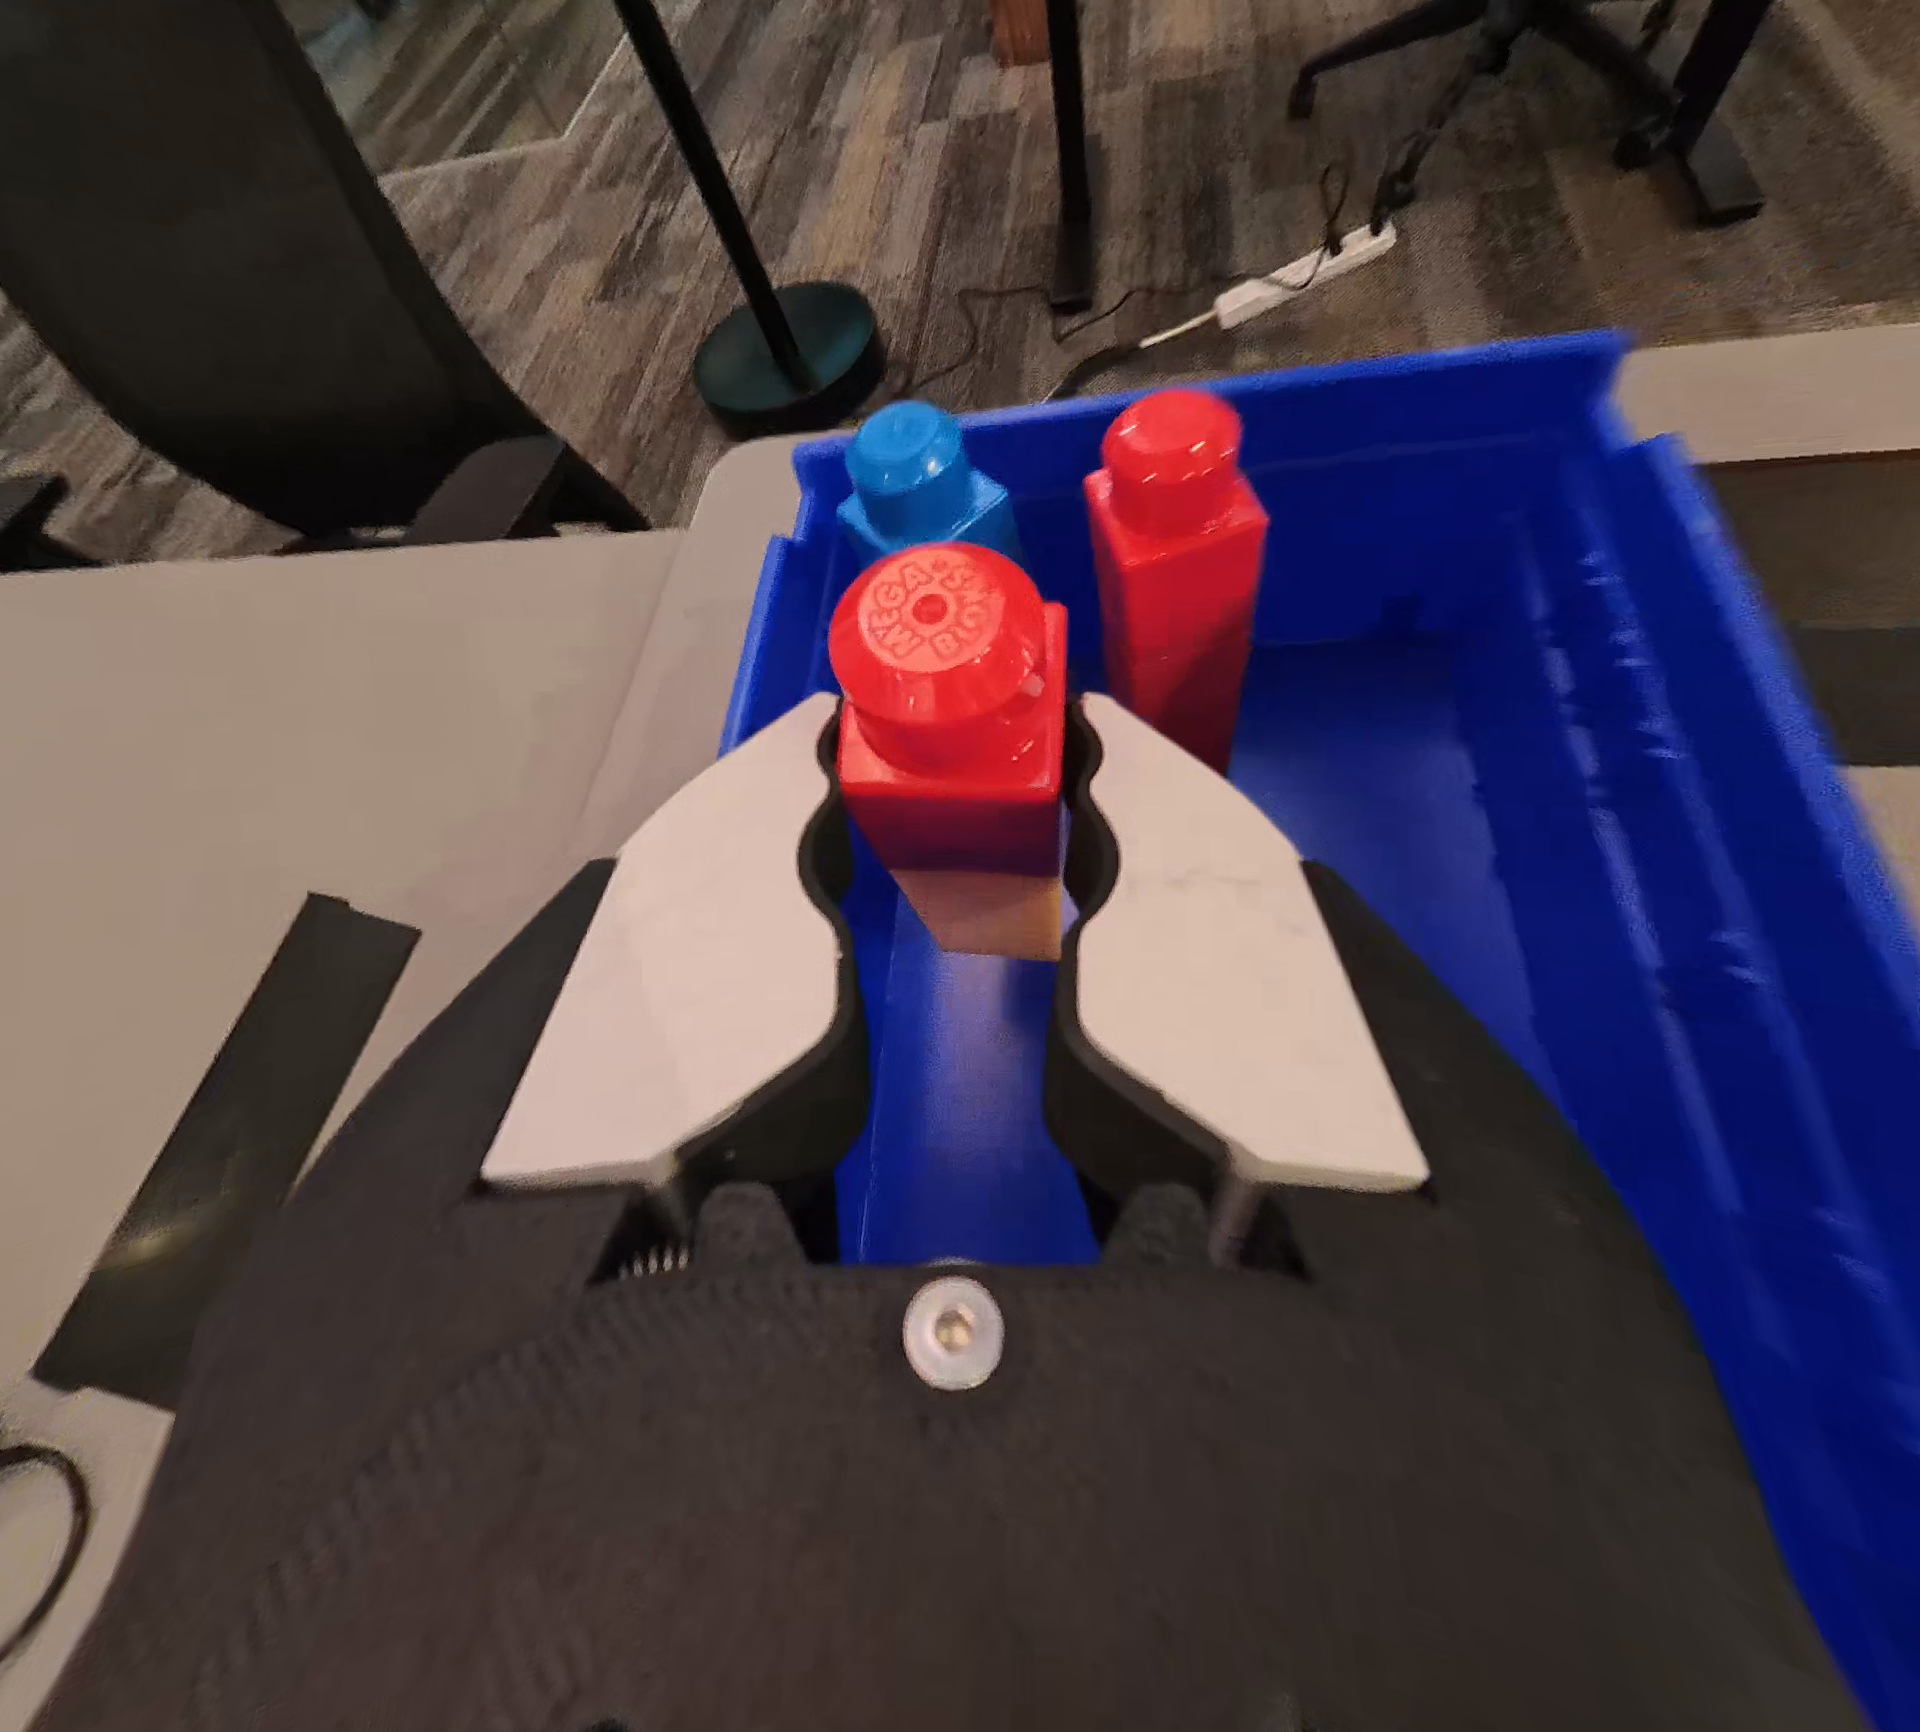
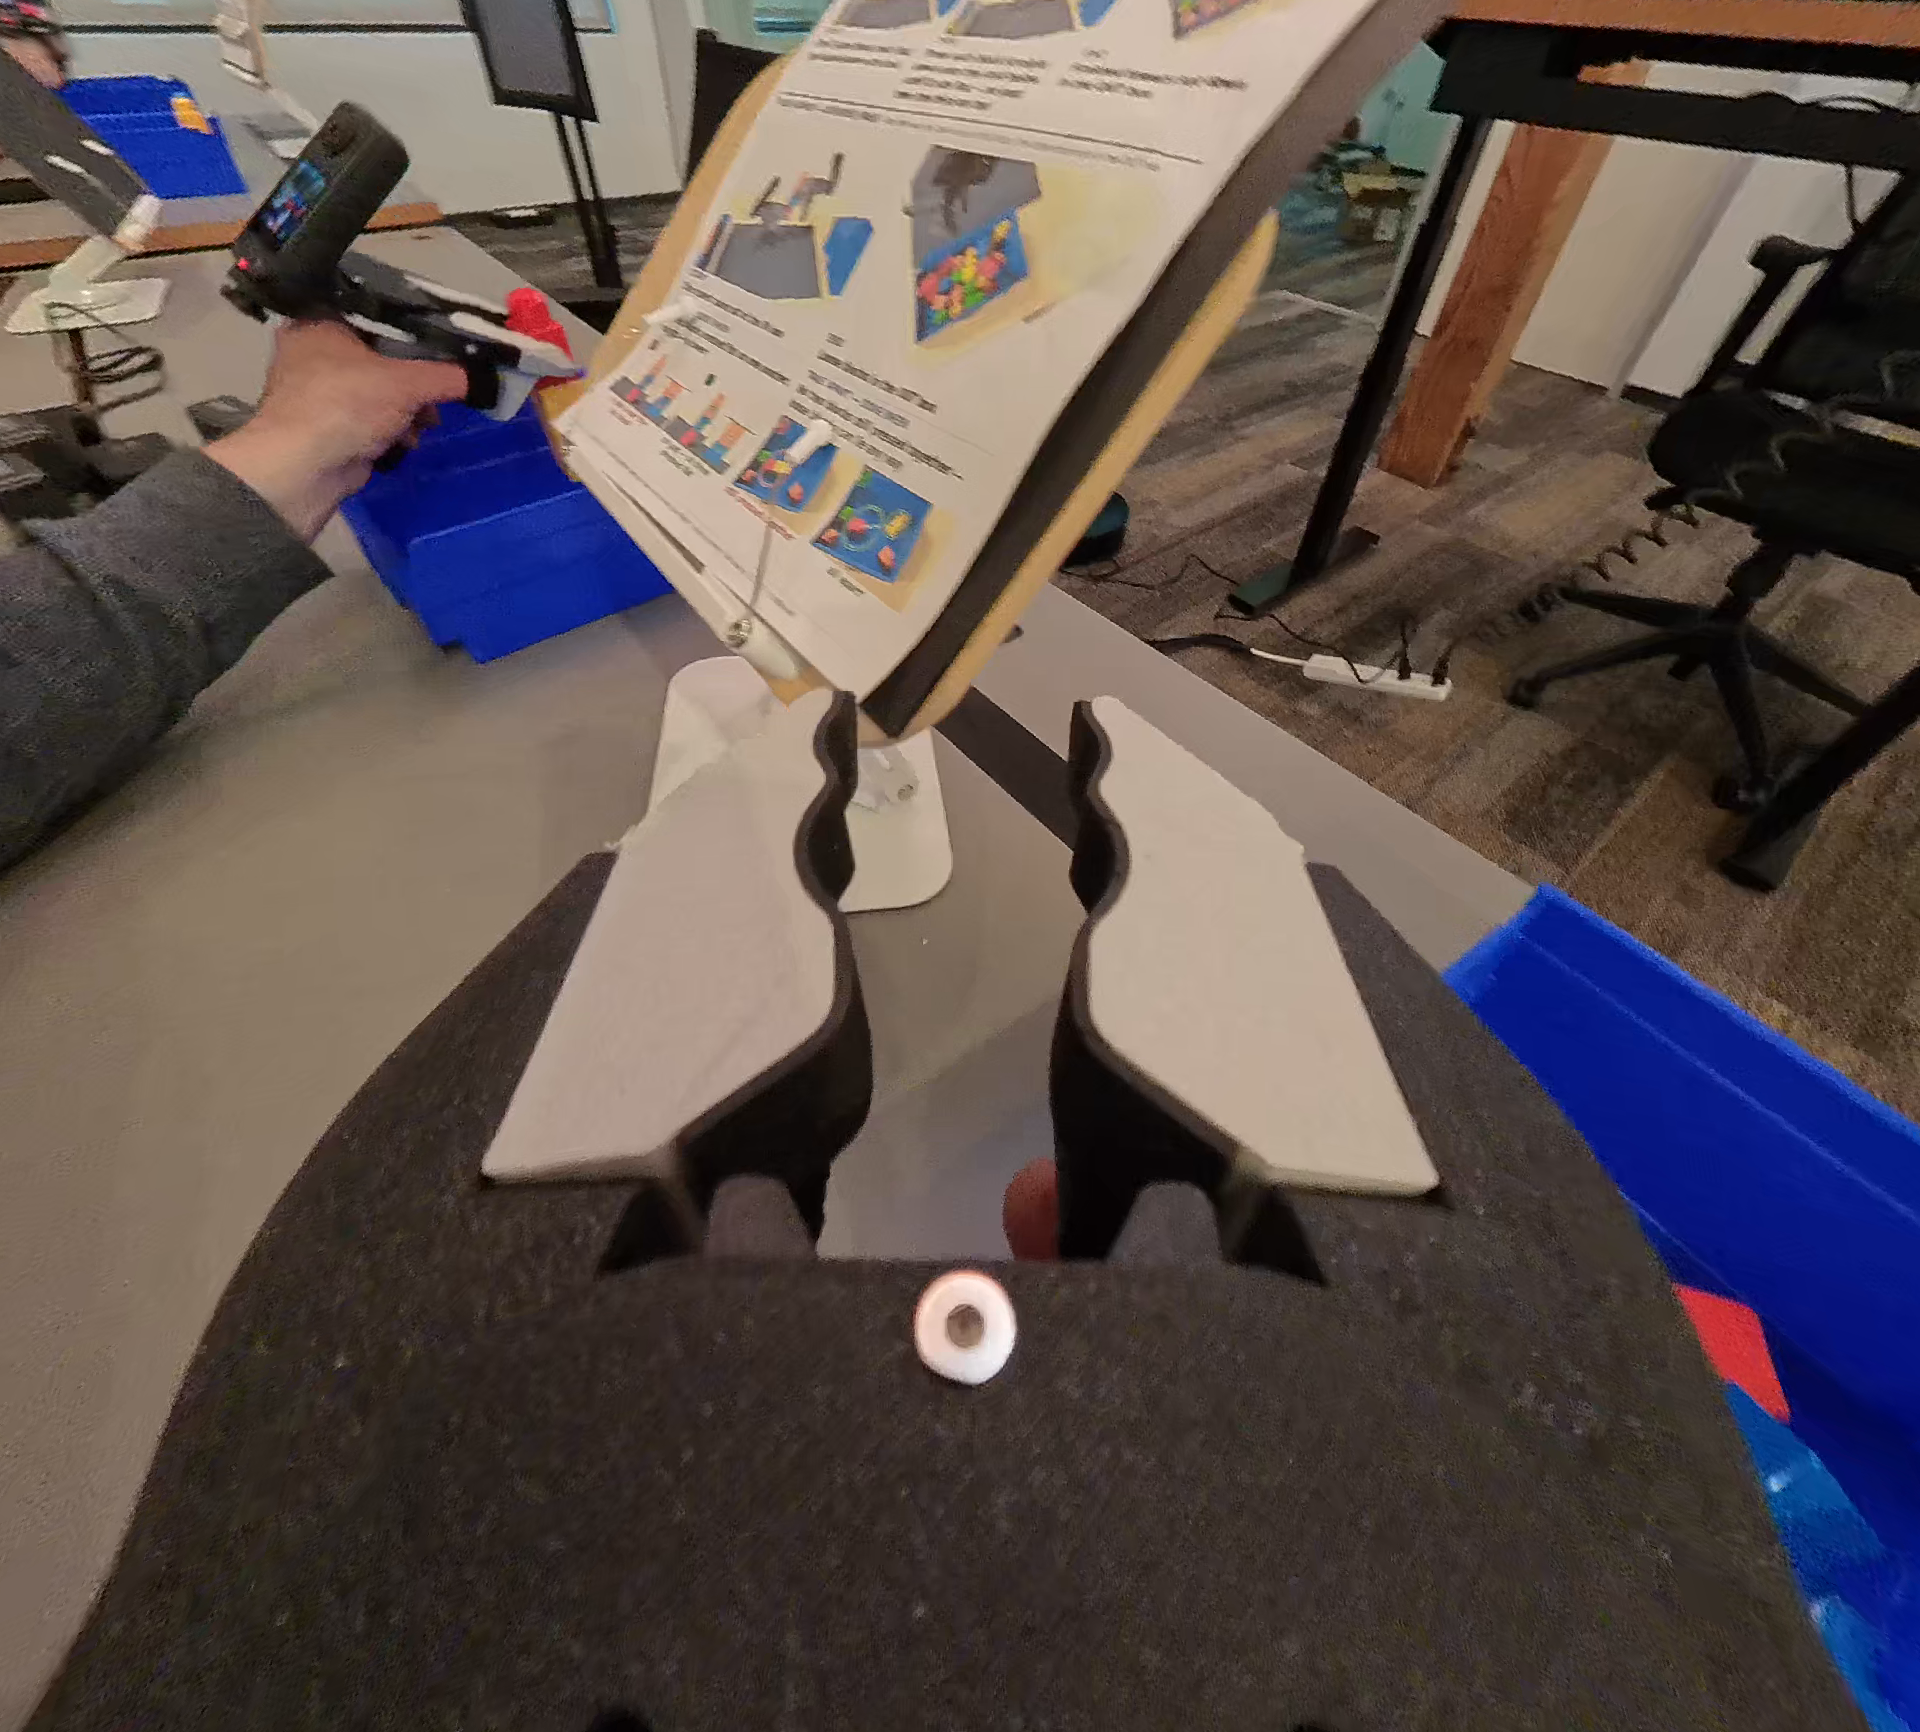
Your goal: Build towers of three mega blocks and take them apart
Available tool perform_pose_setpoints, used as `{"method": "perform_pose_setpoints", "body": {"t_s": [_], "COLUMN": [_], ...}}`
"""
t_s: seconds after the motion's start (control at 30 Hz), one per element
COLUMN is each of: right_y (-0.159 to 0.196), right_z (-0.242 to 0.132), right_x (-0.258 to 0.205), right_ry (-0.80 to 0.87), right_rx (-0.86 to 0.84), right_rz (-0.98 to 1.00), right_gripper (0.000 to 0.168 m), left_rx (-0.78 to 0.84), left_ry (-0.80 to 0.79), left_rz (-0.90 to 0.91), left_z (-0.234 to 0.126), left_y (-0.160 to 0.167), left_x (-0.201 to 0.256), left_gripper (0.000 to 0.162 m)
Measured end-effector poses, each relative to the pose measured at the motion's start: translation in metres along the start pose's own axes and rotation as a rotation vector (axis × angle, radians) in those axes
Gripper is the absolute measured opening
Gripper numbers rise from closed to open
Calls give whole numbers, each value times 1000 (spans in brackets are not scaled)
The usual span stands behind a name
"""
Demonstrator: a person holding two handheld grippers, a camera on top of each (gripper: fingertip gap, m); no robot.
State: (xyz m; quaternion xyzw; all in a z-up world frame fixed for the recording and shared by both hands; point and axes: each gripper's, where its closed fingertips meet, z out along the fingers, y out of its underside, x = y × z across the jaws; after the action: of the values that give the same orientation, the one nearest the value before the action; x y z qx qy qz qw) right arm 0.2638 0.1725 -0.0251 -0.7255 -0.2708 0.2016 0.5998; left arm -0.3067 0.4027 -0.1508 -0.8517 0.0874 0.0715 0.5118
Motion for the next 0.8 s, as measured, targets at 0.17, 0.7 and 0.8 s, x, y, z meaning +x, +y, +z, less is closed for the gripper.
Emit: {"method": "perform_pose_setpoints", "body": {"t_s": [0.17,0.7,0.8], "right_y": [-13,-20,-21], "right_z": [5,43,44], "right_x": [-37,-146,-151], "right_ry": [-121,-516,-560], "right_rx": [33,101,119], "right_rz": [-71,-56,-15], "right_gripper": [40,45,45], "left_rx": [84,257,252], "left_ry": [132,1085,1202], "left_rz": [63,499,563], "left_z": [-74,-277,-296], "left_y": [-45,-70,-61], "left_x": [33,335,371], "left_gripper": [37,37,37]}}
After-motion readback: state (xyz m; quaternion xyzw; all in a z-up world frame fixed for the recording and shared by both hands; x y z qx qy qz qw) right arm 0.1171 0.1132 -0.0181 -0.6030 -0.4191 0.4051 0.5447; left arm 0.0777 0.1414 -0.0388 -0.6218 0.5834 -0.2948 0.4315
